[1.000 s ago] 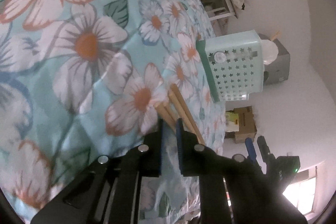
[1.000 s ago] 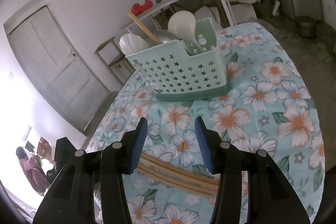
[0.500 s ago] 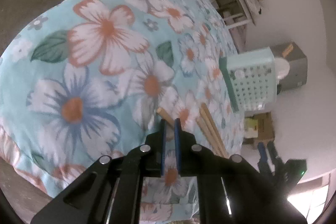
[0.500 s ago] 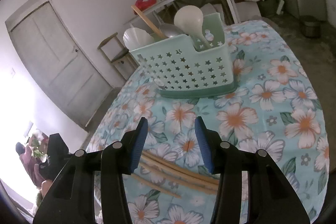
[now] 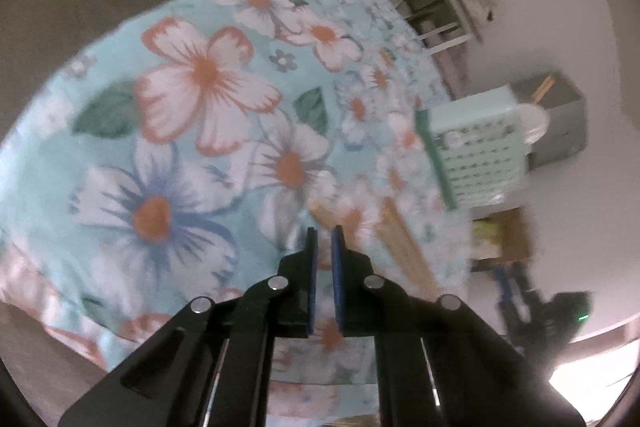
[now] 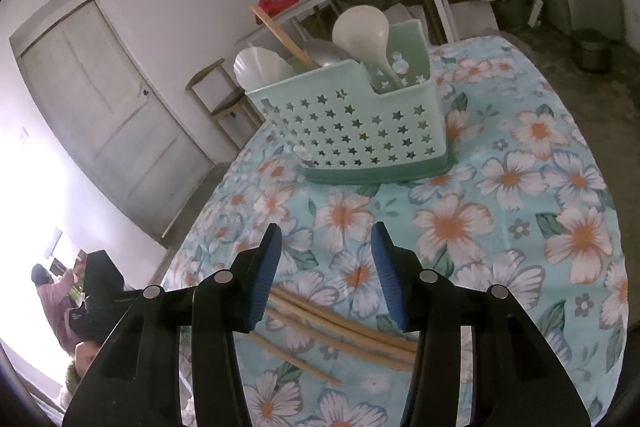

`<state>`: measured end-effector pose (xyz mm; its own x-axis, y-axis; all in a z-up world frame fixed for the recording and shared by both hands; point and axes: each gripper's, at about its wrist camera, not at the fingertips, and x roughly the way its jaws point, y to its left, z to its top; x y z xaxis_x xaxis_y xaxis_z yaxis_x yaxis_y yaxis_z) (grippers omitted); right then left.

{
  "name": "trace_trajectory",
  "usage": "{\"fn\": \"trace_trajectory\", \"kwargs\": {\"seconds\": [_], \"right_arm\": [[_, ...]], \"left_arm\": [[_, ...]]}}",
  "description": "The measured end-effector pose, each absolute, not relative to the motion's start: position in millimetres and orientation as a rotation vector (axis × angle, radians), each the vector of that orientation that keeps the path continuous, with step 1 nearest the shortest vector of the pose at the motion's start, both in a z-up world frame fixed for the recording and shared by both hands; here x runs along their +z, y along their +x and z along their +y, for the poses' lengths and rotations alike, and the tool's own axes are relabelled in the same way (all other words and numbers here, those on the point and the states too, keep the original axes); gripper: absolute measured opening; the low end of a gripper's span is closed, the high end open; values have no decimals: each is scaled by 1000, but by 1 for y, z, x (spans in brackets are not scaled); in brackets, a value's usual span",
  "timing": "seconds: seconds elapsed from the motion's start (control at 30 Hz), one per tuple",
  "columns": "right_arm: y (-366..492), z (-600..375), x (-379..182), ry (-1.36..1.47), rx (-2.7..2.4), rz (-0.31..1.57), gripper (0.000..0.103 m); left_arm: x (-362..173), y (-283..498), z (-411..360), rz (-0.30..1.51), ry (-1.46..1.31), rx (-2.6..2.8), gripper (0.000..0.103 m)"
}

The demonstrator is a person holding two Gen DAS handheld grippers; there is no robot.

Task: Organize utensils
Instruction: 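Grasp one wooden chopstick by its end with the left gripper, then grasp another chopstick with the right gripper while the left gripper holds its chopstick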

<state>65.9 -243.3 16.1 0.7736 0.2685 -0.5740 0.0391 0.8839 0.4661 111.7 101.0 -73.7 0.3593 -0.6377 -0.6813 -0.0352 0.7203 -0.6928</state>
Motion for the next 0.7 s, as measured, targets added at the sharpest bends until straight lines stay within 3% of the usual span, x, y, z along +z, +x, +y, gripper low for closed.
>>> {"fn": "trace_trajectory", "kwargs": {"seconds": [0.2, 0.33, 0.43, 0.7], "right_arm": [[72, -225, 17, 413, 212, 713, 46], [81, -190, 15, 276, 345, 768, 46], [89, -159, 6, 154, 461, 814, 46], [121, -108, -20, -79, 597, 917, 31]], "left_arm": [[-74, 112, 101, 1171, -765, -484, 8], [-77, 113, 95, 1198, -806, -520, 24], [-82, 115, 91, 1223, -815, -510, 25], [-86, 116, 91, 1225, -833, -500, 25]]}}
